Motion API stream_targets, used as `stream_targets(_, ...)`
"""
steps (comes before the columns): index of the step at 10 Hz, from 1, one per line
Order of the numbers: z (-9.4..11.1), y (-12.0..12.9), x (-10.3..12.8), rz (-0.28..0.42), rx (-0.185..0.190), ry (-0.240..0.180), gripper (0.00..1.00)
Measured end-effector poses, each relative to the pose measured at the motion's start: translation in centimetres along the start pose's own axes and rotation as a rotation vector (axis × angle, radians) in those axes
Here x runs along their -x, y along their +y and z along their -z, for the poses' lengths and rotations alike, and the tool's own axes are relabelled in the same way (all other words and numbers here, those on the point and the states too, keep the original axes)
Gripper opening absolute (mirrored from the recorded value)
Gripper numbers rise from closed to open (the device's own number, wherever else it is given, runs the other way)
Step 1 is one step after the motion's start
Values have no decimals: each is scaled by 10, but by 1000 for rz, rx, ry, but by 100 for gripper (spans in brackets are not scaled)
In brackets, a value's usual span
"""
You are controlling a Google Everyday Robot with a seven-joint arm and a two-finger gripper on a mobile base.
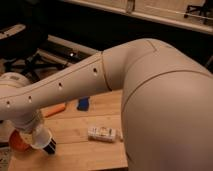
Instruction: Place the ceramic cup over the eraser
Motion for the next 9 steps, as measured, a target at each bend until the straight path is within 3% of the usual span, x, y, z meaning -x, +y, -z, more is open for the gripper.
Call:
stream_targets(3,-8,-4,1,8,3,11,0)
stream_targets(9,-40,9,9,32,47,26,0)
